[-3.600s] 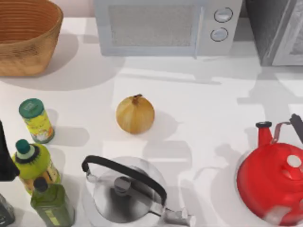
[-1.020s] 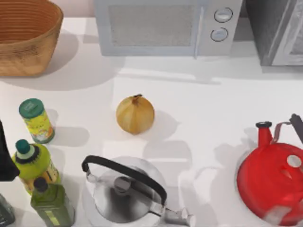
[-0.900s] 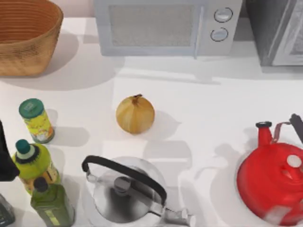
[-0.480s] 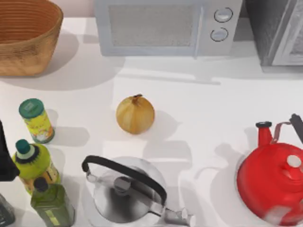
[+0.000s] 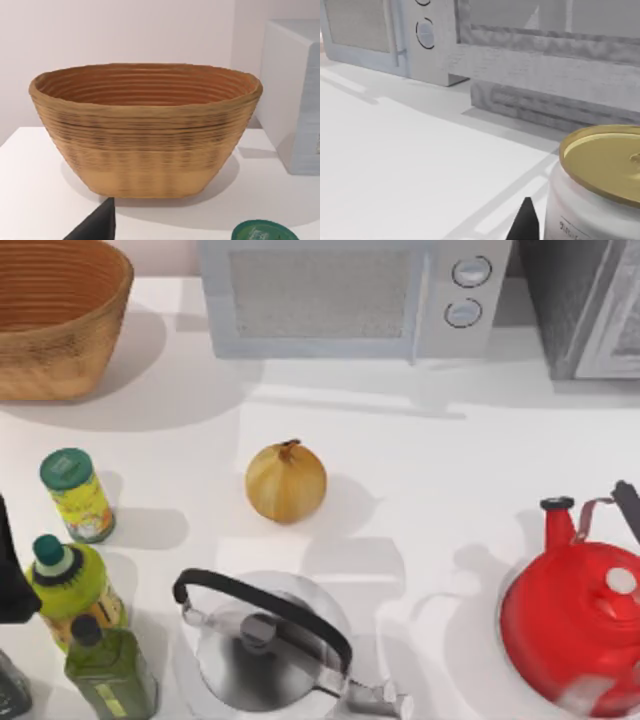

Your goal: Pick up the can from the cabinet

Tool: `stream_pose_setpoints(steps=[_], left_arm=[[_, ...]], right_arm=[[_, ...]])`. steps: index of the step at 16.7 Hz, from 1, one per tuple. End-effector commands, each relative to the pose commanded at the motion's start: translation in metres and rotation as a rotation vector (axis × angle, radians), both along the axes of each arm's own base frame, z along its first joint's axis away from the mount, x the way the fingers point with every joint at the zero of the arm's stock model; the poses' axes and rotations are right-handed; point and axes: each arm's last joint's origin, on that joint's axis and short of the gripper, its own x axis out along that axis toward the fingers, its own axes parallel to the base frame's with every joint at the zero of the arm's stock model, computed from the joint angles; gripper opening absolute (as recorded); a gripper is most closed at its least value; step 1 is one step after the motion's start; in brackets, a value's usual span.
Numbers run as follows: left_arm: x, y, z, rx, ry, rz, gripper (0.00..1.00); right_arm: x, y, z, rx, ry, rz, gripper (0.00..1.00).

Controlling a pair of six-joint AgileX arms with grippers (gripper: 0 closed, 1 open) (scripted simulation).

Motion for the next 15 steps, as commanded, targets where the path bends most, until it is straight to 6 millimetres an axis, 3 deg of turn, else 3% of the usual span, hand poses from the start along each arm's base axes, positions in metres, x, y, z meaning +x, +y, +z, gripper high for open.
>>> stream_pose_setpoints(steps=[3, 10, 14, 15], left_arm=[[0.0, 0.0, 0.0, 0.0, 0.0, 0.0, 1.0], [0.0, 0.0, 0.0, 0.0, 0.0, 0.0, 1.0], [0.0, 0.0, 0.0, 0.0, 0.0, 0.0, 1.0], [0.0, 0.0, 0.0, 0.0, 0.0, 0.0, 1.0]], right_arm=[[0.013, -0.011, -0.005, 0.026, 0.034, -0.079, 0.0], [0.017, 0.015, -0.006, 0.0, 0.001, -0.005, 0.0], [0.017, 0.017, -0.006, 0.0, 0.0, 0.0, 0.0], [0.017, 0.017, -0.006, 0.0, 0.0, 0.0, 0.08]])
